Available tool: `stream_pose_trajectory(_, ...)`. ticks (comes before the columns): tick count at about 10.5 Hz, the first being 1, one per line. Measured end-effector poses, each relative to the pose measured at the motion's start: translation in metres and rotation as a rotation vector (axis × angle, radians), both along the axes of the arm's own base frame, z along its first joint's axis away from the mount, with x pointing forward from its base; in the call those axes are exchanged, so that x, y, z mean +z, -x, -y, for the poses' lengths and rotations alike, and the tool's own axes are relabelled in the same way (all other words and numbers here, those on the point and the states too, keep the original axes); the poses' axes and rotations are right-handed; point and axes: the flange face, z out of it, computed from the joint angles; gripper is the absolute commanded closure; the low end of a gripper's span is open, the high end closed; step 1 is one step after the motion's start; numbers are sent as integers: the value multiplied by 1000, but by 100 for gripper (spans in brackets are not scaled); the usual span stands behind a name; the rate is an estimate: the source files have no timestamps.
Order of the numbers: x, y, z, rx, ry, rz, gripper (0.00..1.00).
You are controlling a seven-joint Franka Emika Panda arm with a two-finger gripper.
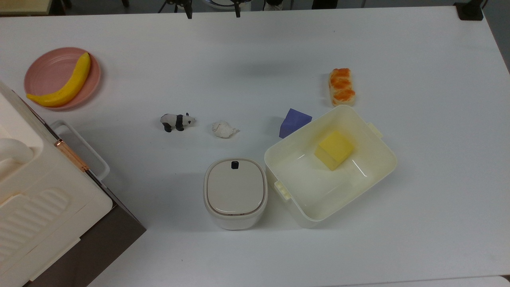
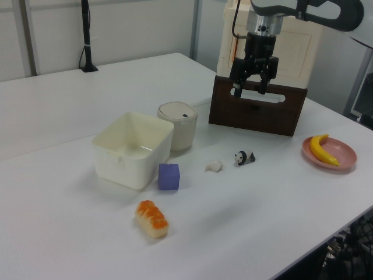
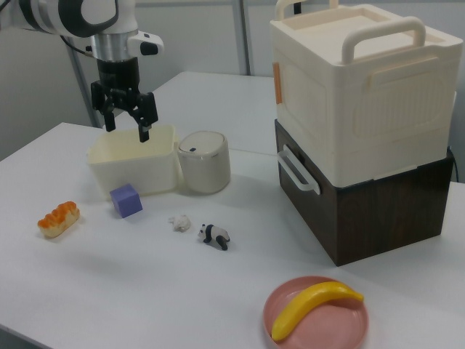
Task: Put the bread in the basket
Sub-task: 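Move the gripper from above the basket toward the orange bread piece, then lower the open gripper onto the orange bread and close on it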
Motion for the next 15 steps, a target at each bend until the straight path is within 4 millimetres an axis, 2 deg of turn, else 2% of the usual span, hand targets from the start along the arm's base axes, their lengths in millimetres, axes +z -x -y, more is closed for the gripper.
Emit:
stream_pose_trajectory(2, -5, -1, -13, 25, -1, -10, 0)
stream_pose_trajectory(3, -11, -1, -28, 50, -1, -21, 0)
stream_pose_trajectory(6, -44, 6, -92, 163, 6, -90, 0)
stream_pose_trajectory(8, -82, 16, -150, 260, 22, -160, 0)
stream_pose_trajectory(11, -151, 10, -247, 233, 54, -109, 0)
stream_pose_trajectory(13, -193, 9, -284, 227, 68, -102, 0)
stream_pose_trajectory(15, -217, 20, -324, 198, 82, -87, 0)
